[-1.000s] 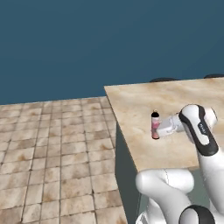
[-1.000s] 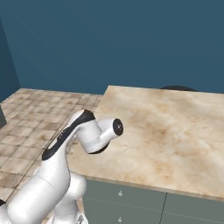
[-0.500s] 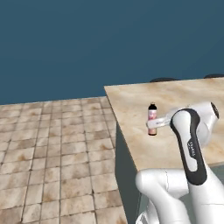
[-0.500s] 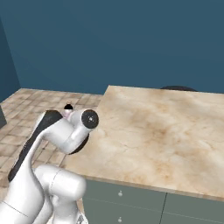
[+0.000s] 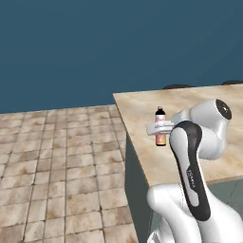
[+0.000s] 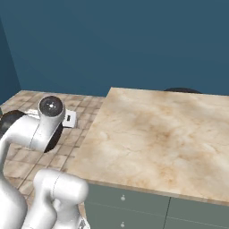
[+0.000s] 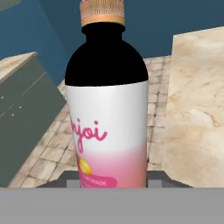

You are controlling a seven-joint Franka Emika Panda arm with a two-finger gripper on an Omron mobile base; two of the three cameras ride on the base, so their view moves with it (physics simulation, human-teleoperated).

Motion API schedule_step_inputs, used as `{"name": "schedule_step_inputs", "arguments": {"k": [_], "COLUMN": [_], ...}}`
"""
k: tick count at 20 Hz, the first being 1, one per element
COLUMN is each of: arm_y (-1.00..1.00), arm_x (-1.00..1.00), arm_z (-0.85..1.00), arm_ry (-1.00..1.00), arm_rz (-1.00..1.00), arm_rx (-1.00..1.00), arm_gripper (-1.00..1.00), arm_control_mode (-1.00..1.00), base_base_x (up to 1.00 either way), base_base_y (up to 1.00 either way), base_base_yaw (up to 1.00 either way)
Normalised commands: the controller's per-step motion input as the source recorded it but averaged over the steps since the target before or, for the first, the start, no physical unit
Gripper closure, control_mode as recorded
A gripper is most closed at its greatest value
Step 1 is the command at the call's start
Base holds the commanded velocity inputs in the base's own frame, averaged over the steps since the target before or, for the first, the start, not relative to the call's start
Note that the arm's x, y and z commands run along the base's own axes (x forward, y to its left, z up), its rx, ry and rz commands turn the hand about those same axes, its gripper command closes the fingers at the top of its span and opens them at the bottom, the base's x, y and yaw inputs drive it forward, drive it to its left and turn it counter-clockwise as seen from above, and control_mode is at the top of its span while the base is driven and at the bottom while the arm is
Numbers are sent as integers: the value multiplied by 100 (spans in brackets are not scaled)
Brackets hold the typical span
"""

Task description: Pick the bottled drink from the counter and place it in the open cabinet.

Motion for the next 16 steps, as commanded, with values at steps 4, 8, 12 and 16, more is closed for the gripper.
{"name": "schedule_step_inputs", "arguments": {"k": [4,8,12,16], "arm_y": [7,11,21,4], "arm_x": [-49,-48,-37,-6], "arm_z": [34,30,7,1], "arm_ry": [0,-4,-4,0], "arm_rz": [-4,-2,0,-1], "arm_rx": [-11,-15,-13,-3], "arm_gripper": [100,100,100,100], "arm_control_mode": [-100,-100,-100,-100], "base_base_x": [0,0,0,0], "base_base_y": [0,0,0,0], "base_base_yaw": [0,0,0,0]}}
